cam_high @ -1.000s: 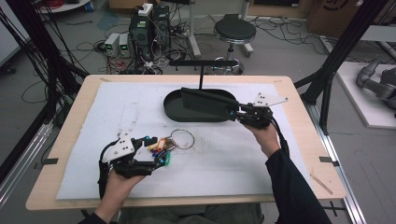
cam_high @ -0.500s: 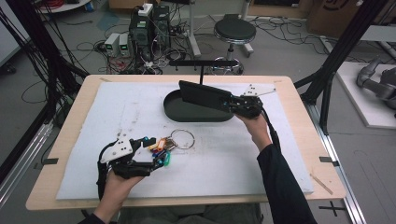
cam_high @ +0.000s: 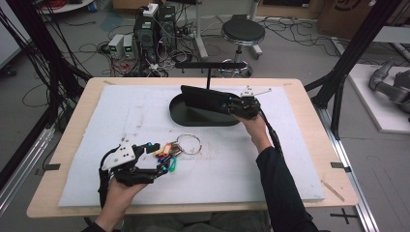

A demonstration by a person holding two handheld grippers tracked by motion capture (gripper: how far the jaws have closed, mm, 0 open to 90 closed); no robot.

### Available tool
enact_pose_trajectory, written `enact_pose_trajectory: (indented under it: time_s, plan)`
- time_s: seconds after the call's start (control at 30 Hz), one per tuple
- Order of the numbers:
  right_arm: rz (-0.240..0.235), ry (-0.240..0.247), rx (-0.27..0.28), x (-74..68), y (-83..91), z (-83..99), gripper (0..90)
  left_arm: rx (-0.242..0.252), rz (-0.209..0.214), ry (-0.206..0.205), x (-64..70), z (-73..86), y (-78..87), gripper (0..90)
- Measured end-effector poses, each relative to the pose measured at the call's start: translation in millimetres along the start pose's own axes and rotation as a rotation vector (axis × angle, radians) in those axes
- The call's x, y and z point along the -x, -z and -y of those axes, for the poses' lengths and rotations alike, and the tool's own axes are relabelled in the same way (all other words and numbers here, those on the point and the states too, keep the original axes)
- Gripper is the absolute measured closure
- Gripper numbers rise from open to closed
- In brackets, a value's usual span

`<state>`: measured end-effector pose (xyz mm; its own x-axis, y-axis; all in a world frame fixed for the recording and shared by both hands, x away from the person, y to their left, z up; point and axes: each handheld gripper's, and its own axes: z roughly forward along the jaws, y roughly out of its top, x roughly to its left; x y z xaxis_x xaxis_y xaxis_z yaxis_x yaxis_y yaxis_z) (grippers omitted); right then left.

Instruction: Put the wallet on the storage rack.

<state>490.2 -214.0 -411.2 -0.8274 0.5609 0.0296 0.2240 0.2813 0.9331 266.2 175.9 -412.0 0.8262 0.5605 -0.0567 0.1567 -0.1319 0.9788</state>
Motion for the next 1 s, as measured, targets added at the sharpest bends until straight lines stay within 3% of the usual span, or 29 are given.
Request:
enact_pose_trajectory:
  time_s: [0.3,0.5,0.77,1.0]
  plan:
    - [0.004,-0.006,-0.015,6.5,-8.8,6.7,76.5,0.002,-0.001,-0.008,1.5,0.0,1.9,28.5]
    - [0.032,0.023,-0.032,9.2,-8.7,8.5,75.3,0.002,-0.005,-0.009,0.9,0.1,3.3,28.5]
    - [0.059,0.013,-0.135,17.5,-7.9,16.6,73.1,-0.004,-0.004,-0.013,1.2,0.7,3.2,28.5]
    - [0.092,-0.002,-0.183,18.3,-9.0,19.3,69.5,-0.010,-0.002,-0.015,1.6,1.5,2.3,28.5]
